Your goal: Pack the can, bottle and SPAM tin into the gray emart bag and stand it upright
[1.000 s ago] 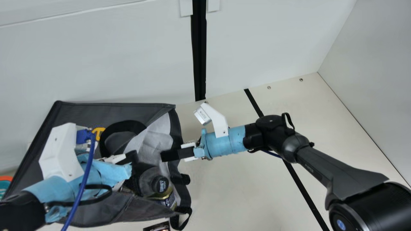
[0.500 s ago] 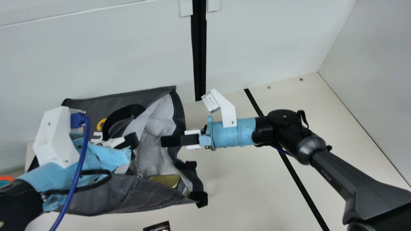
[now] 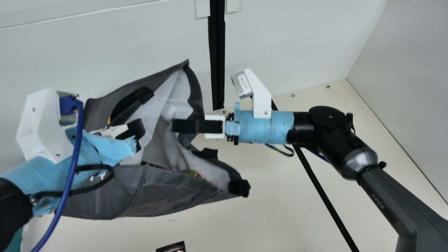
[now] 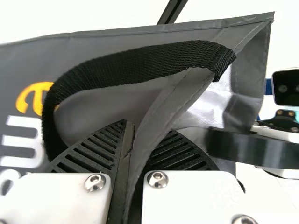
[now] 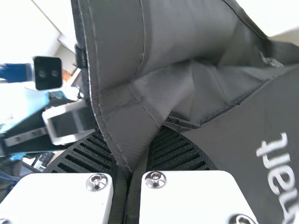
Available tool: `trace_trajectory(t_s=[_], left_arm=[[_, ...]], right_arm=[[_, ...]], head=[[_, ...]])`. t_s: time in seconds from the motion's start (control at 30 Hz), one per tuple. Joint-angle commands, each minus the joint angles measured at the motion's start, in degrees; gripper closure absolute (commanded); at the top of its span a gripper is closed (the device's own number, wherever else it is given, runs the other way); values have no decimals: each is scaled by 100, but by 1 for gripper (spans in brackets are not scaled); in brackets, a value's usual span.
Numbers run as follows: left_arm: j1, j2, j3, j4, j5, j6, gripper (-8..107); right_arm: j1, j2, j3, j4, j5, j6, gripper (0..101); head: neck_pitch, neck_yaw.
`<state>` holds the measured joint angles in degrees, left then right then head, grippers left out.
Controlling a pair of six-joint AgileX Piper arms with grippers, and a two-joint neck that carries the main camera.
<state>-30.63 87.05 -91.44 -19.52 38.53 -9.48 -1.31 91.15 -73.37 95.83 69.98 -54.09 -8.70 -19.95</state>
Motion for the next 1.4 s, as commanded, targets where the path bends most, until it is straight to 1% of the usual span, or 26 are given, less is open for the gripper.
trace_trajectory(t_s=[0.0, 0.2, 0.4, 0.53, 0.63, 0.77, 1.2, 1.3, 1.37], left_arm=[[-12, 41, -227, 68, 17, -22, 107], [-65, 180, -791, 229, 149, -105, 107], [-119, 268, -1340, 319, 429, -121, 107], [-104, 284, -1654, 229, 695, -43, 107], [-42, 263, -1835, 43, 895, 65, 107], [108, 204, -2027, -329, 1227, 287, 107], [873, -194, -2494, -1585, 2758, 1040, 107], [1066, -306, -2541, -1853, 3109, 1148, 107], [1060, -433, -2331, -1962, 3137, 1224, 107]], right_arm=[[-19, -31, -107, 80, -8, 104, 101], [-96, -171, -407, 216, -8, 417, 101], [-210, -374, -568, 352, -8, 694, 101], [-349, -568, -707, 415, -8, 1055, 101], [-457, -733, -776, 415, -8, 1293, 101], [-640, -1025, -629, 395, -8, 1460, 101], [-1333, -2253, -151, -312, -8, 2445, 101], [-1447, -2540, -45, -476, -8, 2682, 101], [-1507, -2716, 8, -604, -8, 2868, 101]], head=[[-130, -5], [-130, -5], [-130, -5], [-130, -5], [-130, -5], [-130, -5], [-130, -5], [-130, -5], [-130, -5]])
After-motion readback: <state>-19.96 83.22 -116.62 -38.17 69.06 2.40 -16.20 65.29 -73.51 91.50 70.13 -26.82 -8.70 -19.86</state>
